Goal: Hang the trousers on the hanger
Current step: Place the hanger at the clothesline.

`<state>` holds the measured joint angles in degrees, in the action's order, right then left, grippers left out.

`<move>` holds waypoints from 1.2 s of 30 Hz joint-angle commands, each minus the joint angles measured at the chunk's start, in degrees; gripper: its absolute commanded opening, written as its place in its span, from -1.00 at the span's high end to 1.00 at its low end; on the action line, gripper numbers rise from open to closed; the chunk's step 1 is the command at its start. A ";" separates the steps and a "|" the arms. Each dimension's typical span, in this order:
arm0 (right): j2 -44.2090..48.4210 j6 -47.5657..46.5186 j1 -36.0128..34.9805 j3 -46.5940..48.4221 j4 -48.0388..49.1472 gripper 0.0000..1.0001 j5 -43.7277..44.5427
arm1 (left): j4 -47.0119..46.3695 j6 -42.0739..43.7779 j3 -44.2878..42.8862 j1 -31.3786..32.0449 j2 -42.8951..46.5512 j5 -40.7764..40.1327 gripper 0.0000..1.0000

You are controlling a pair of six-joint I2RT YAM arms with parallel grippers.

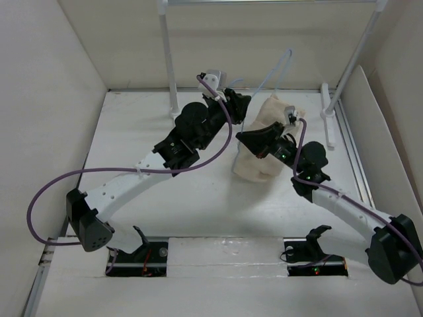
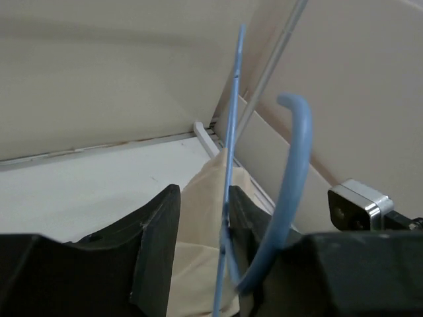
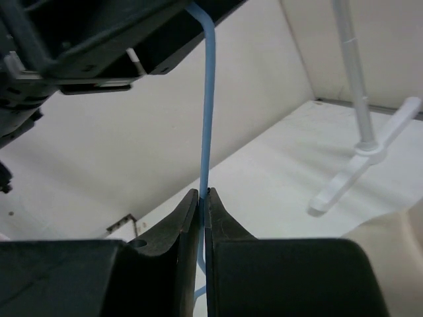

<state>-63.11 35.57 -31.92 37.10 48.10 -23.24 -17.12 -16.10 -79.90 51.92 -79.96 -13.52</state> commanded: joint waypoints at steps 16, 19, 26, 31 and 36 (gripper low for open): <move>-7.81 9.94 13.99 8.50 16.50 1.00 -13.05 | -1.59 4.50 -1.32 -1.30 4.02 1.21 -0.01; -10.62 14.07 15.74 10.97 20.63 1.00 -13.93 | -2.99 4.23 1.40 -1.30 8.22 2.09 -0.13; -21.07 24.71 19.26 22.30 28.71 1.00 -14.37 | -2.12 3.62 6.50 -1.30 14.22 2.45 -0.20; -27.42 31.13 20.76 33.81 29.42 1.00 -12.36 | -1.51 3.09 9.59 -1.30 16.60 0.77 -0.15; -33.64 31.23 21.29 44.27 22.15 1.00 -10.16 | -0.72 3.35 9.76 -1.30 15.63 -0.63 -0.15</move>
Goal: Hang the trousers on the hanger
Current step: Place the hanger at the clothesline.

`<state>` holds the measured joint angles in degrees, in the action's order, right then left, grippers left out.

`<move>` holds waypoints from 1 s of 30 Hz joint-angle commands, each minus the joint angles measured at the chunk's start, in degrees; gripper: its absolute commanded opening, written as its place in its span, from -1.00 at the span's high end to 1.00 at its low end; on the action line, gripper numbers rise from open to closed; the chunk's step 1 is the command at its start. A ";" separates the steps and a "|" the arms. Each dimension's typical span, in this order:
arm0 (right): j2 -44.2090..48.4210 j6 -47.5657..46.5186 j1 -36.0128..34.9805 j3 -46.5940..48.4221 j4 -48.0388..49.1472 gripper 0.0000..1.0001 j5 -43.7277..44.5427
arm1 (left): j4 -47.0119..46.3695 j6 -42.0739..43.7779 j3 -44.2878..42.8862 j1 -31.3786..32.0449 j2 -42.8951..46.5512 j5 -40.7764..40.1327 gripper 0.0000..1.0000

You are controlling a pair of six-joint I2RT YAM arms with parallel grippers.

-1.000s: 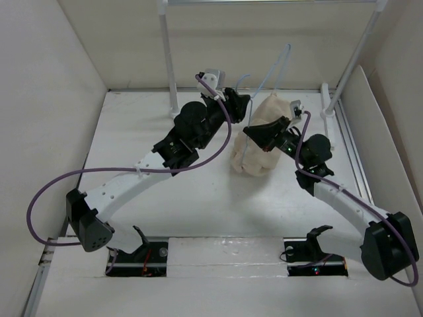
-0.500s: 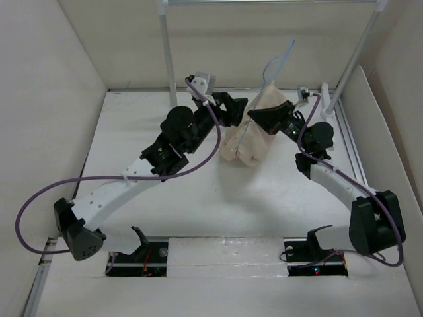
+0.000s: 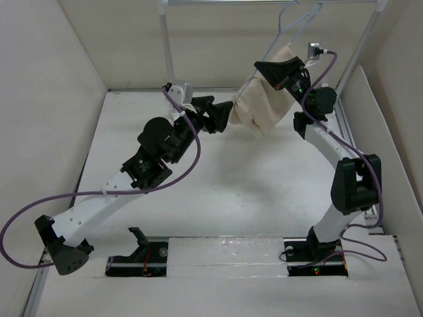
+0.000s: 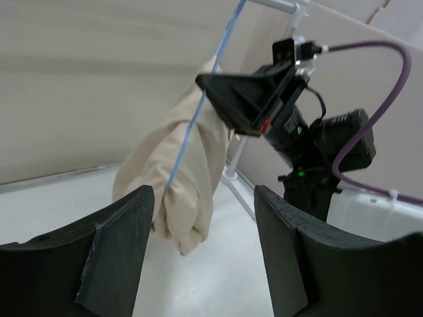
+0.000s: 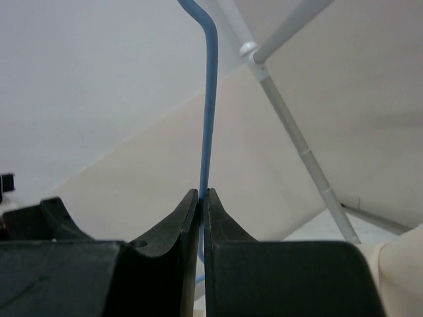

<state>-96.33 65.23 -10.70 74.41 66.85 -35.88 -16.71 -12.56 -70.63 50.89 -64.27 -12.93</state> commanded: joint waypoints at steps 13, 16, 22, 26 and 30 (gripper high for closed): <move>-17.21 9.73 2.44 27.27 -1.02 1.00 8.54 | -0.60 -0.54 0.85 -0.80 -1.56 -1.49 -0.13; -20.64 10.96 2.96 31.14 -1.46 1.00 9.33 | -0.61 -0.63 0.67 -1.32 -2.17 -1.22 -0.13; -26.80 12.73 2.96 39.49 -3.30 1.00 10.83 | -0.25 -1.51 0.76 -2.38 -3.41 0.01 -0.13; -27.94 12.99 2.96 38.62 -2.61 1.00 11.53 | -0.43 -1.95 1.02 -2.91 -3.49 0.10 -0.13; -28.21 14.57 3.49 34.93 0.47 1.00 12.23 | -0.43 -1.94 0.85 -2.91 -4.02 0.10 -0.13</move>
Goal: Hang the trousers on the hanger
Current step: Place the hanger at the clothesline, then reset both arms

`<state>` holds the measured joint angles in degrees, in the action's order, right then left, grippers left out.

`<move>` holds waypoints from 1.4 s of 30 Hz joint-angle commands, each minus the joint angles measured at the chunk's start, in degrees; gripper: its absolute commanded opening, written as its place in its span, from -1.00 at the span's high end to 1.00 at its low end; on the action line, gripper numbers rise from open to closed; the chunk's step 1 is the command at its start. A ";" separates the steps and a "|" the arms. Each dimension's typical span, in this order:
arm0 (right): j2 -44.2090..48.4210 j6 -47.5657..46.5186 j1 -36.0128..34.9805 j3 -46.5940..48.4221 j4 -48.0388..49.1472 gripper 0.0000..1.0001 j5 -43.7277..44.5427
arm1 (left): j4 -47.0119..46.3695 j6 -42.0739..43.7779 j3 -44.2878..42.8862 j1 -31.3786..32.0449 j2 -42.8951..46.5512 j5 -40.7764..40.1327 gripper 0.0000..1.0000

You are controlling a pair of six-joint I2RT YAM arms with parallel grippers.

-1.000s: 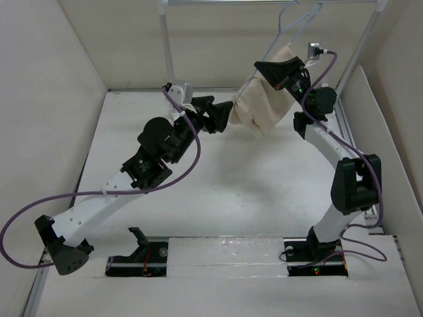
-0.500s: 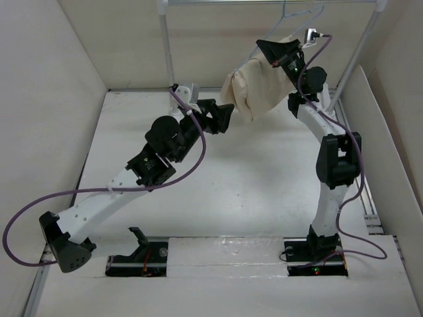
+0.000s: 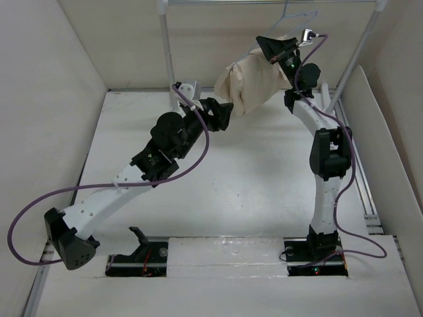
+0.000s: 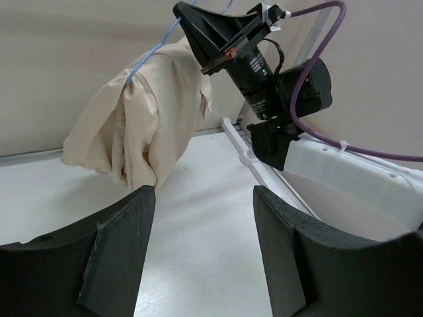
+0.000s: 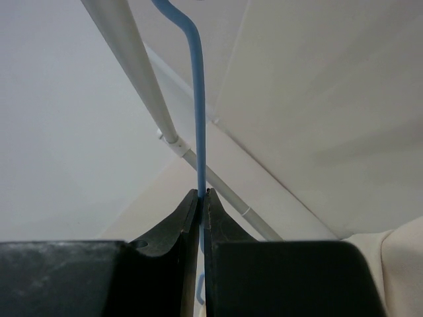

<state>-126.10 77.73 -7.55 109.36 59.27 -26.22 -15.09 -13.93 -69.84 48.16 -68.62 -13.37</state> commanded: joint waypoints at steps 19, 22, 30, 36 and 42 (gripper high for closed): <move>7.27 0.58 3.86 -16.29 15.00 0.00 0.21 | -2.75 -0.22 -0.99 -0.17 -1.60 0.53 -0.12; 8.50 -1.61 5.00 -16.37 14.39 -0.63 -1.90 | -3.10 0.75 -2.05 -0.17 -2.22 0.10 -0.10; 17.90 -19.24 5.53 -21.81 1.57 -1.00 -3.75 | -2.84 2.78 -6.79 -1.84 -6.34 -4.48 0.08; 27.04 -35.95 5.00 -26.91 -12.23 -1.00 -1.13 | 1.02 1.89 -16.79 -6.24 -15.46 0.88 0.76; 32.32 -49.68 5.70 -28.50 -26.74 -1.00 3.62 | 6.04 1.81 -30.61 -6.77 -26.81 6.59 1.00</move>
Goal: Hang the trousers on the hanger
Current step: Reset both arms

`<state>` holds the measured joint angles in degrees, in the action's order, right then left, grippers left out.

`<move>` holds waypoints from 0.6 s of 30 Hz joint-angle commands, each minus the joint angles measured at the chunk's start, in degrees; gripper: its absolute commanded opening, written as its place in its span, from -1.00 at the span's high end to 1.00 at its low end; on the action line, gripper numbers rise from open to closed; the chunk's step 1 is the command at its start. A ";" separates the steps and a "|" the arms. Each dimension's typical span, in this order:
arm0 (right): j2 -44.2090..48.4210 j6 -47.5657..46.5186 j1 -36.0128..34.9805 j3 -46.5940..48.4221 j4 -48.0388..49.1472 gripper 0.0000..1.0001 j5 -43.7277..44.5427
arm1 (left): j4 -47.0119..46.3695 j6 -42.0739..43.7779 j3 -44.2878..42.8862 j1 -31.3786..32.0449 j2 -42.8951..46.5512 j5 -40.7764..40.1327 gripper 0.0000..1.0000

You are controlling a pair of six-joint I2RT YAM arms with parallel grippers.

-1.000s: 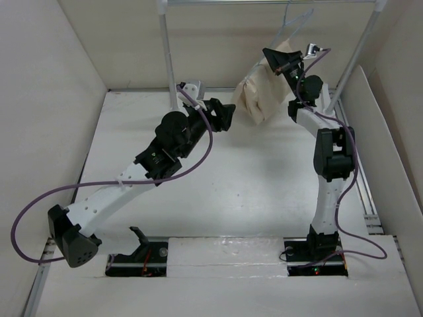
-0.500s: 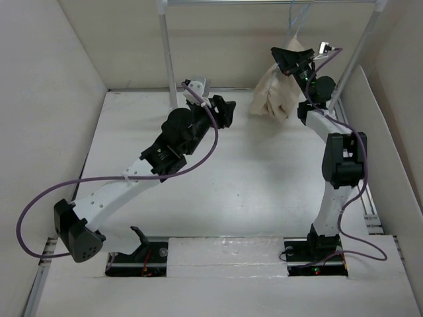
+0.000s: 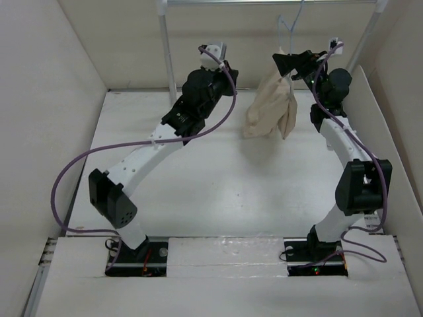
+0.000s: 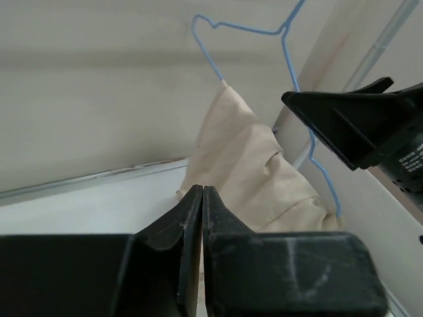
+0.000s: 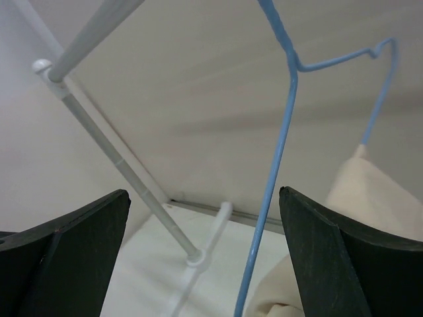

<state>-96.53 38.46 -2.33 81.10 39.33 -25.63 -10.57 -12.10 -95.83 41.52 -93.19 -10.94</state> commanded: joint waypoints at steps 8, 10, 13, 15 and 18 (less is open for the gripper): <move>5.74 -20.17 3.82 0.99 -16.82 -1.00 9.89 | -0.15 -2.31 -3.94 -0.12 -4.46 7.07 0.65; 6.18 -22.71 3.82 1.69 -18.32 -1.00 12.43 | -1.03 -2.67 -2.87 -0.12 -3.67 7.86 0.53; 6.53 -27.64 3.82 3.88 -23.24 -1.00 16.04 | -1.21 -3.19 -1.73 -0.12 -2.45 8.65 0.28; 8.19 -28.70 4.35 2.84 -21.41 -1.00 17.01 | -3.22 -3.72 0.81 -0.12 -1.30 9.00 0.06; 11.17 -30.53 4.35 0.20 -17.45 -1.00 17.01 | -4.90 -3.90 2.58 -0.12 -0.59 8.74 -0.07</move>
<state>-90.45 12.62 1.80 80.86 18.06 -10.83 -10.48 -15.09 -94.24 41.52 -97.58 -3.18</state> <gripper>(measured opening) 0.999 0.526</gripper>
